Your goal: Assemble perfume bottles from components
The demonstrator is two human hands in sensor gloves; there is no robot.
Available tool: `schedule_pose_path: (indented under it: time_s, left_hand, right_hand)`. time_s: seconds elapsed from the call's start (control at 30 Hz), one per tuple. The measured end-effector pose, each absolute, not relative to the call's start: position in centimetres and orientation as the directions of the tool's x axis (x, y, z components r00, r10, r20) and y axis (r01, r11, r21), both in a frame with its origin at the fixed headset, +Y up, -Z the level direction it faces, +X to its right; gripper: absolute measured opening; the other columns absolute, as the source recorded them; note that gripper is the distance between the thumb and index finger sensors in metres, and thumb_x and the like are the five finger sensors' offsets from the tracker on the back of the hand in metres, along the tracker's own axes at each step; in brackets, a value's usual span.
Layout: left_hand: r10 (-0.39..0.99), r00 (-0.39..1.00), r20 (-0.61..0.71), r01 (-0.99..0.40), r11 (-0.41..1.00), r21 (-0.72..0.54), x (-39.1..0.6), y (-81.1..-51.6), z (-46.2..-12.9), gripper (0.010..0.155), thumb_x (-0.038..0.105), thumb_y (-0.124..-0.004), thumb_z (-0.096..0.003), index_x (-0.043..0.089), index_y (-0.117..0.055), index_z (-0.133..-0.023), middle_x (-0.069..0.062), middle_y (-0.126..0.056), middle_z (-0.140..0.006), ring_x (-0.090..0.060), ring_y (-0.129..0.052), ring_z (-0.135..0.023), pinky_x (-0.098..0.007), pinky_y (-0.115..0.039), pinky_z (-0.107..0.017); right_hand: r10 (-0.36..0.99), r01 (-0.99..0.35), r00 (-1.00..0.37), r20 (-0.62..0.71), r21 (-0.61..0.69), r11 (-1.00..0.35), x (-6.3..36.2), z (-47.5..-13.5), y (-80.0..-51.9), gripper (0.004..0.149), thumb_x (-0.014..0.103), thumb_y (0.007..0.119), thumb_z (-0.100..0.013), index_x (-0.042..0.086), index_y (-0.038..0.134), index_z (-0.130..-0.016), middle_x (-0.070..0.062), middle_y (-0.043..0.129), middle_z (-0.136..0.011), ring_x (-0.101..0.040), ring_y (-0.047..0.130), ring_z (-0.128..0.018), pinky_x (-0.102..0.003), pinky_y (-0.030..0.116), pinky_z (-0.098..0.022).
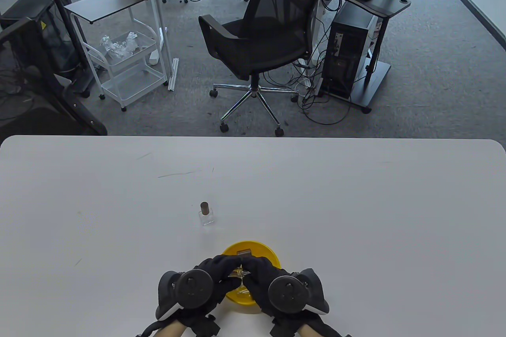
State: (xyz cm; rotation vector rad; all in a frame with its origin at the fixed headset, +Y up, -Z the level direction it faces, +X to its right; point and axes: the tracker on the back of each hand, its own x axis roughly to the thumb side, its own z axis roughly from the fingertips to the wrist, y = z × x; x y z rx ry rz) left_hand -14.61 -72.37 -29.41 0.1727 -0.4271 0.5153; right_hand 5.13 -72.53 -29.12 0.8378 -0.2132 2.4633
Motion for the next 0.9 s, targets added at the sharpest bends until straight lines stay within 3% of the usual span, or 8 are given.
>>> schedule_pose_path:
  time_s: [0.5, 0.7, 0.9]
  left_hand:
    - [0.353, 0.819, 0.453, -0.439, 0.893, 0.098, -14.3, -72.2, -29.1, 0.053, 0.040, -0.090, -0.0412, 0.028, -0.083, -0.093, -0.002, -0.092, -0.088, -0.028, -0.098, -0.062, -0.036, -0.086, -0.046]
    - [0.384, 0.816, 0.431, -0.472, 0.874, 0.115, -14.8, -72.0, -29.2, 0.053, 0.041, -0.089, -0.0424, 0.028, -0.082, -0.093, -0.002, -0.091, -0.088, -0.028, -0.098, -0.062, -0.035, -0.086, -0.045]
    - [0.453, 0.803, 0.389, -0.529, 0.841, 0.114, -15.9, -72.0, -29.6, 0.052, 0.041, -0.089, -0.0428, 0.028, -0.082, -0.093, -0.002, -0.091, -0.088, -0.028, -0.098, -0.062, -0.035, -0.086, -0.045]
  right_hand:
    - [0.446, -0.531, -0.694, 0.565, 0.016, -0.847, 5.5, -30.0, -72.8, 0.047, 0.029, 0.072, -0.058, -0.001, 0.070, -0.093, -0.011, 0.091, -0.063, -0.023, 0.100, -0.037, -0.034, 0.085, -0.025]
    - [0.491, -0.587, -0.656, 0.574, 0.022, -0.809, 6.0, -29.9, -72.5, 0.050, 0.032, 0.070, -0.060, 0.003, 0.063, -0.100, -0.015, 0.086, -0.079, -0.031, 0.097, -0.050, -0.039, 0.083, -0.035]
    - [0.462, -0.576, -0.684, 0.564, -0.029, -0.817, 6.9, -29.7, -71.7, 0.052, 0.033, 0.072, -0.059, 0.004, 0.061, -0.101, -0.015, 0.084, -0.085, -0.035, 0.095, -0.058, -0.043, 0.082, -0.041]
